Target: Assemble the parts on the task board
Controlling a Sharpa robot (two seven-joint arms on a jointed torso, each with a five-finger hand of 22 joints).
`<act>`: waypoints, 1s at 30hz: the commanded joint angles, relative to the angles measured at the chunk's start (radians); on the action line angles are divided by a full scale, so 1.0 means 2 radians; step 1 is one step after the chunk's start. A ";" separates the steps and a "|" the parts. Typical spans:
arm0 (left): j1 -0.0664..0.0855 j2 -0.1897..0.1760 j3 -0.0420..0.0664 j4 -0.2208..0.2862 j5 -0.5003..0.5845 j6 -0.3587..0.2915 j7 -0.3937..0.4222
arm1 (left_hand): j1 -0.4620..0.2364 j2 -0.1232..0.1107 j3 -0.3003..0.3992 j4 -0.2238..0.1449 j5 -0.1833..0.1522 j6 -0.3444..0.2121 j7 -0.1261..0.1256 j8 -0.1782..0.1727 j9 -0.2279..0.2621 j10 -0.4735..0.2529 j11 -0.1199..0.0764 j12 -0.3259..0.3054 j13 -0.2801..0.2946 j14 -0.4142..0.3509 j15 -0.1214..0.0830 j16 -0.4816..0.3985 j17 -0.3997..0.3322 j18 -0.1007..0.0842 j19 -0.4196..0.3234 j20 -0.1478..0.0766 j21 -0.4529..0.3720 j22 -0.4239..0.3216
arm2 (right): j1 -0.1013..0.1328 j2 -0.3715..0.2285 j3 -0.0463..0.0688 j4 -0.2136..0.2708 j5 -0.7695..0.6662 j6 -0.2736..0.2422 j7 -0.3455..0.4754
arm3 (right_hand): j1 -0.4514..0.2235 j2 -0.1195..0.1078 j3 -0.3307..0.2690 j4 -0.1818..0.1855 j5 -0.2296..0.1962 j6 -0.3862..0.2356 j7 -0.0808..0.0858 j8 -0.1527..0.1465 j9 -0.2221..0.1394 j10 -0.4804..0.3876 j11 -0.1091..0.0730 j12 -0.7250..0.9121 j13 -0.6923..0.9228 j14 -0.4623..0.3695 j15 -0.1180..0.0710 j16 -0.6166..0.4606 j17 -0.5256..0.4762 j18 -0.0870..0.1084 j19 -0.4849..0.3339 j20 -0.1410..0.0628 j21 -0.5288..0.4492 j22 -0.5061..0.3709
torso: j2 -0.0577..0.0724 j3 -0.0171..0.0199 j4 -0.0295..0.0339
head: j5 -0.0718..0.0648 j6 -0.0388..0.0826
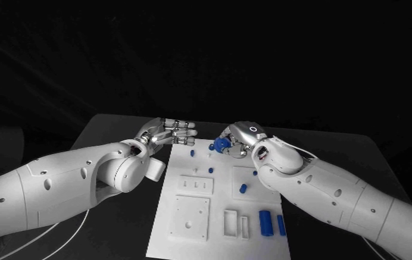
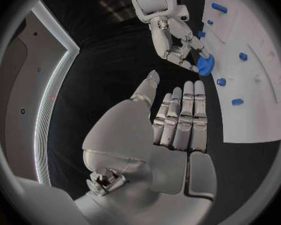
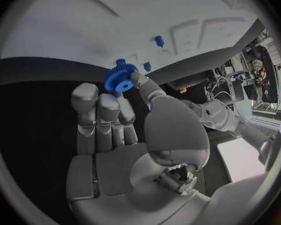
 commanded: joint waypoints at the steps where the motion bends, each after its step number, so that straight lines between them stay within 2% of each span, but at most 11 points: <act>1: 0.000 0.002 0.000 0.002 0.000 -0.002 0.000 | 0.001 0.000 0.001 0.002 -0.003 0.000 0.001 0.000 0.000 -0.003 -0.001 0.002 0.001 0.004 0.001 -0.001 0.000 0.003 0.004 -0.001 -0.002 0.000 | -0.002 0.009 -0.001 -0.005 -0.024 -0.009 -0.007 | 0.001 -0.003 0.001 0.004 -0.002 0.018 0.000 0.003 0.001 0.000 -0.003 -0.002 -0.001 0.000 -0.002 -0.001 -0.001 0.000 0.026 -0.001 0.002 0.001 | 0.000 0.0000 0.0009 | 0.001 0.000; 7: 0.000 0.006 0.000 0.002 0.000 -0.001 0.000 | 0.001 0.000 0.001 0.002 -0.003 0.000 0.001 0.000 0.000 -0.003 -0.001 0.002 0.001 0.004 0.001 -0.001 0.000 0.003 0.004 -0.001 -0.002 0.000 | -0.005 0.030 -0.004 -0.021 -0.029 -0.011 -0.006 | 0.002 -0.004 0.001 0.006 -0.002 0.018 0.000 0.003 0.001 0.000 -0.003 -0.002 -0.001 0.000 -0.002 -0.001 -0.001 0.000 0.026 -0.001 0.002 0.001 | 0.001 -0.0001 0.0019 | 0.001 -0.001; 9: 0.000 0.007 0.000 0.002 0.000 -0.001 0.000 | 0.001 0.000 0.001 0.002 -0.003 0.000 0.001 0.000 0.000 -0.003 -0.001 0.002 0.001 0.004 0.001 -0.001 0.000 0.003 0.004 -0.001 -0.002 0.000 | -0.006 0.036 -0.006 -0.027 -0.030 -0.011 -0.006 | 0.002 -0.004 0.001 0.007 -0.003 0.017 0.000 0.003 0.001 -0.001 -0.003 -0.003 -0.001 0.000 -0.002 -0.002 -0.002 0.000 0.026 -0.001 0.000 0.000 | 0.001 -0.0009 0.0032 | 0.001 -0.001; 14: 0.000 0.010 0.000 0.002 0.000 0.000 0.000 | 0.001 0.000 0.002 0.001 -0.002 0.000 0.001 0.000 0.000 -0.003 -0.001 0.002 0.001 0.004 0.001 -0.001 0.000 0.003 0.003 -0.001 0.000 0.000 | -0.007 0.046 -0.010 -0.040 -0.031 -0.009 -0.006 | 0.002 -0.004 0.001 0.008 -0.006 0.016 0.001 0.003 0.001 -0.001 -0.003 -0.004 -0.002 0.000 -0.002 -0.002 -0.002 0.000 0.026 -0.001 0.000 0.000 | 0.001 -0.0017 0.0034 | 0.002 -0.002; 19: 0.000 0.011 0.000 0.002 0.000 0.000 0.000 | 0.001 0.000 0.002 0.001 -0.002 0.000 0.001 0.000 0.000 -0.003 -0.001 0.002 0.001 0.004 0.001 -0.001 0.000 0.003 0.003 -0.001 0.000 0.000 | -0.009 0.055 -0.014 -0.053 -0.031 -0.007 -0.005 | 0.002 -0.004 0.001 0.009 -0.007 0.016 0.001 0.003 0.001 -0.001 -0.003 -0.003 -0.001 0.000 -0.002 -0.003 -0.003 0.001 0.026 -0.001 -0.001 0.000 | 0.001 -0.0002 0.0013 | 0.007 -0.003; 30: 0.000 0.015 0.000 0.000 0.000 0.000 0.000 | 0.001 0.000 0.002 0.001 -0.002 0.000 0.001 0.000 0.000 -0.003 -0.001 0.002 0.001 0.004 0.001 -0.001 0.000 0.003 0.003 -0.001 0.000 0.000 | -0.011 0.068 -0.022 -0.068 -0.029 -0.004 -0.001 | 0.002 -0.005 -0.002 0.011 -0.013 0.012 0.001 0.003 0.001 -0.002 -0.003 -0.005 -0.002 0.000 -0.002 -0.005 -0.004 0.001 0.026 -0.001 -0.004 -0.001 | 0.001 -0.0004 0.0027 | 0.008 -0.002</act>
